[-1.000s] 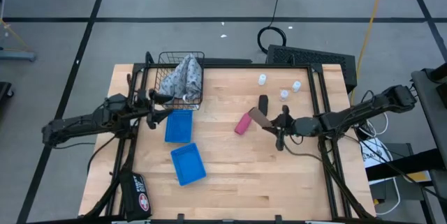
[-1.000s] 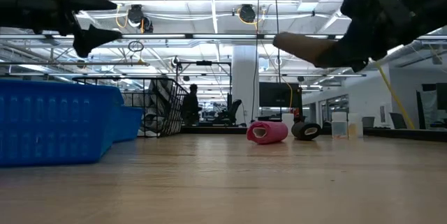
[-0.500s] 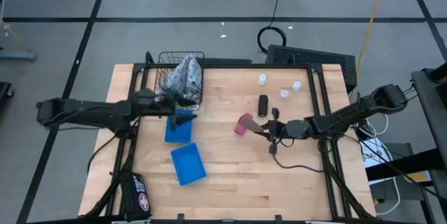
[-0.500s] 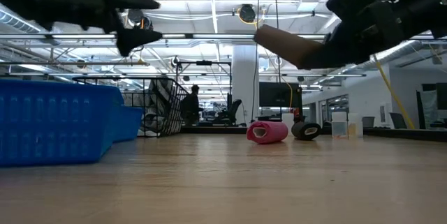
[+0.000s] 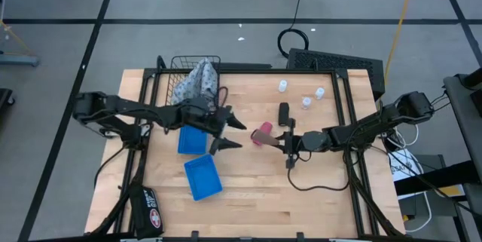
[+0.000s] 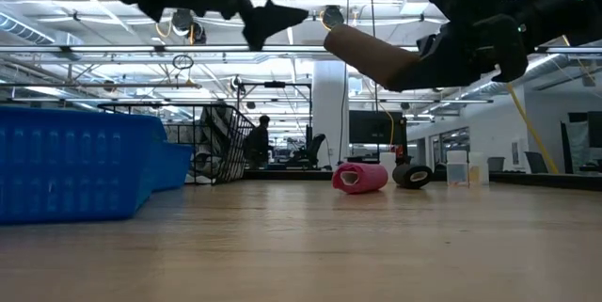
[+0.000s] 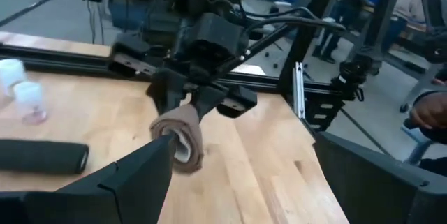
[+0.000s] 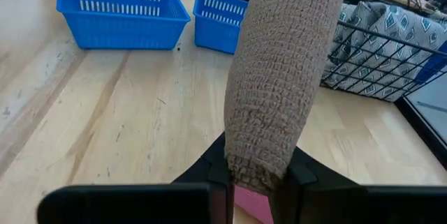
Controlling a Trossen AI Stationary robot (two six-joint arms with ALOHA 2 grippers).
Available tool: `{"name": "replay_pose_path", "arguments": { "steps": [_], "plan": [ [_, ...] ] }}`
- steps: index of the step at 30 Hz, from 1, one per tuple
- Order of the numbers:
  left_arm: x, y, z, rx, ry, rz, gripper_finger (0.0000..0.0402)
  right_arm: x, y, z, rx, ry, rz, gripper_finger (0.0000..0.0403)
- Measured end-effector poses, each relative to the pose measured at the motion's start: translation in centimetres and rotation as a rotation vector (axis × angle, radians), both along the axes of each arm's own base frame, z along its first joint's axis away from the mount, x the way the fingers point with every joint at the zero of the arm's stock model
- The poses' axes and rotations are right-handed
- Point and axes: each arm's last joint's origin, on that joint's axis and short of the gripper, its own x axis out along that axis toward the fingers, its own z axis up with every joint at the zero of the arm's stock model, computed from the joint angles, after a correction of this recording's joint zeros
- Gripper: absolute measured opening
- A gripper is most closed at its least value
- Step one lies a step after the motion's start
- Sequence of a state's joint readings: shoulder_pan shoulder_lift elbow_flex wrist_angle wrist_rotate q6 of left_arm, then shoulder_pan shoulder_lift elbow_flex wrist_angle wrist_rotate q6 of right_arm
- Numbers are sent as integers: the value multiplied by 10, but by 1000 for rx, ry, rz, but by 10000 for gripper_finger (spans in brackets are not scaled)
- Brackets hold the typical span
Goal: Pick & Place Medicine items
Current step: Put the brown bandage into the top blue basket
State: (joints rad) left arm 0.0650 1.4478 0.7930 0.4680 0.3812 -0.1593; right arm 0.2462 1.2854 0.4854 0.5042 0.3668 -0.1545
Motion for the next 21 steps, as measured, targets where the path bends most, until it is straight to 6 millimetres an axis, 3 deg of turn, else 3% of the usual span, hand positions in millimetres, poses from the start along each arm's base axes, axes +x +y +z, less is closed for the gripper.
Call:
{"name": "replay_pose_path", "arguments": {
  "steps": [14, 21],
  "plan": [
    [46, 4, -33, 16, 119, 109, 353, 1, 0, 3, -17, -25, 10, 40],
    [59, 3, -27, 12, 86, 112, 353, 1, 0, 3, -16, -25, 12, 40]
  ]
}}
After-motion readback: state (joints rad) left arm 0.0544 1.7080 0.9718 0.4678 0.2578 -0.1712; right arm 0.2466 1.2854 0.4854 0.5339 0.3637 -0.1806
